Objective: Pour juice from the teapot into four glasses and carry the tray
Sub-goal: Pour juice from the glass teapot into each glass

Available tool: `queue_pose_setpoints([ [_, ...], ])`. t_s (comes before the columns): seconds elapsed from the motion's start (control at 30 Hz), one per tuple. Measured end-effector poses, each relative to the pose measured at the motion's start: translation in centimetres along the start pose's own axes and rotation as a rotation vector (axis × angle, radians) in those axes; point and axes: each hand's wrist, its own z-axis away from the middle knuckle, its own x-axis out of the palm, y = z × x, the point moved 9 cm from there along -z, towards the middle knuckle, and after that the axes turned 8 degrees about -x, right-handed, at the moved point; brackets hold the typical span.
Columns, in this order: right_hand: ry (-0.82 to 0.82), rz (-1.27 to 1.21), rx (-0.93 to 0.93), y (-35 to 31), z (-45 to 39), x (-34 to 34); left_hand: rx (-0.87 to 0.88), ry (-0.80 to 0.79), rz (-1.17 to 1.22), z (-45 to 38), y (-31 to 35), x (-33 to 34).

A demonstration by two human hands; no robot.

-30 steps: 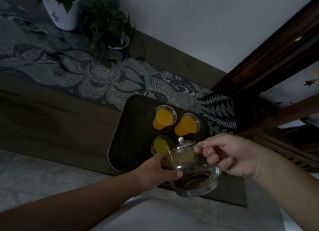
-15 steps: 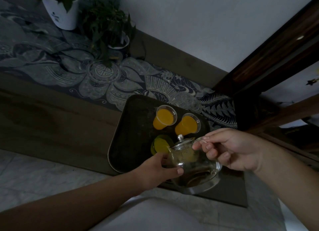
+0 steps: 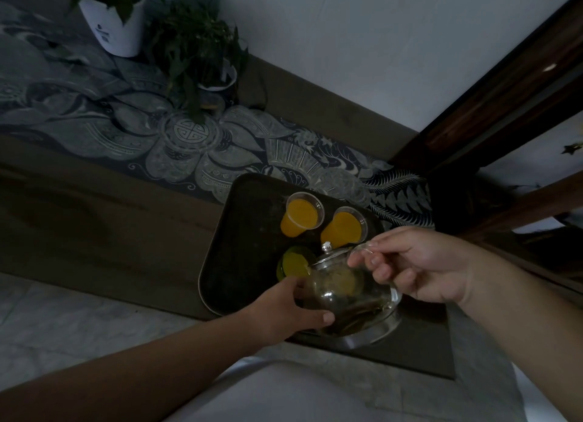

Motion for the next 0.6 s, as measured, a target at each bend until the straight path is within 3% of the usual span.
queue_pose_setpoints([
  [0.6,0.062,0.04,-0.031,-0.12,0.23,-0.04,0.019,0.0,0.004,0.18,-0.18,0.02],
])
